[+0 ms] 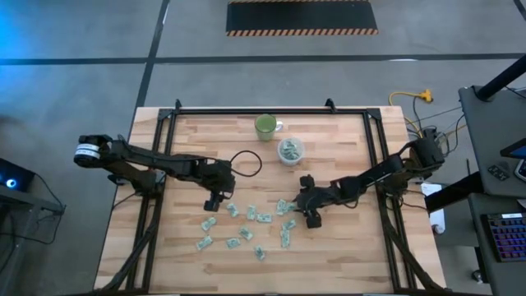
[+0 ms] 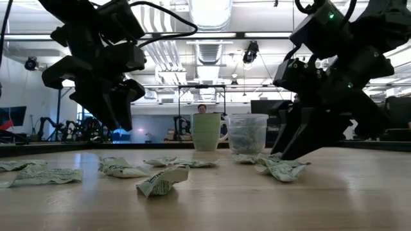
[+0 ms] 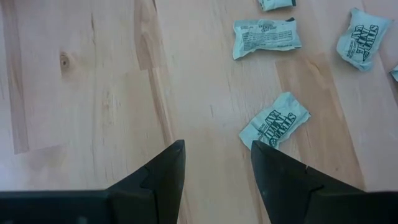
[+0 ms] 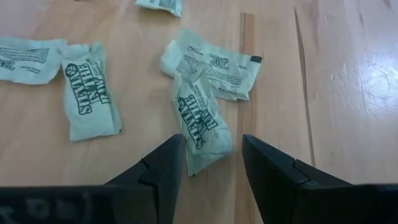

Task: Pick and place Stevia / Truvia into bins
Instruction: Put the stevia packet into the transparent container

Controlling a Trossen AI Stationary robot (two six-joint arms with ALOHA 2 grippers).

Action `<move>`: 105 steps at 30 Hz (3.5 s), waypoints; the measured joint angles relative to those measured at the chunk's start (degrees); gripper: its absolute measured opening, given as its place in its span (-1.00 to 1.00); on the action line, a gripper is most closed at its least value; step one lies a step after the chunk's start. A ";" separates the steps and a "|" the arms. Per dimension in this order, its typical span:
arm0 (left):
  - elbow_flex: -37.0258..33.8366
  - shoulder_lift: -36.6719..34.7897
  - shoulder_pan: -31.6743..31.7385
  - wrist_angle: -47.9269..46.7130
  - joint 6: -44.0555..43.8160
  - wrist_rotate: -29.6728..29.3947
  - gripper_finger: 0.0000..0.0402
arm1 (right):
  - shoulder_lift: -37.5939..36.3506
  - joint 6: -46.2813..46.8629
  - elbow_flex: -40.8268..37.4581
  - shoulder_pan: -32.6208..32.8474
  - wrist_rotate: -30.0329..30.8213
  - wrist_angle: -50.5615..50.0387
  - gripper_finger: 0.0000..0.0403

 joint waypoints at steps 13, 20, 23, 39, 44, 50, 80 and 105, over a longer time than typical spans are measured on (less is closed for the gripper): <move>-0.13 0.00 -0.01 -0.03 0.00 0.00 -0.17 | -0.40 -1.22 0.02 0.04 -0.41 -1.07 -0.71; -0.20 0.00 -0.04 0.02 0.00 -0.01 -0.17 | -3.67 -2.65 -0.04 0.06 0.00 -1.39 -0.86; -0.20 0.00 -0.02 0.25 0.00 -0.02 -0.17 | -6.42 -3.67 -0.04 0.04 0.06 -1.41 -0.87; -0.20 0.00 0.02 0.40 0.02 -0.02 -0.17 | -19.35 -14.74 -0.04 -4.07 31.58 -1.24 -0.87; -0.20 0.00 0.00 0.48 0.03 -0.03 -0.17 | -19.81 -15.52 0.13 -9.85 30.13 -1.12 -0.87; -0.20 0.00 0.00 0.63 0.04 -0.04 -0.17 | -16.59 -16.57 2.73 -16.48 21.88 -3.14 -0.87; -0.24 0.00 -0.04 0.82 0.06 -0.04 -0.17 | -9.48 -13.09 13.60 -22.01 19.56 -20.96 -0.55; -8.68 1.00 -0.32 15.85 2.77 10.68 -0.17 | -26.92 -13.18 15.28 -5.00 23.43 -31.05 -0.30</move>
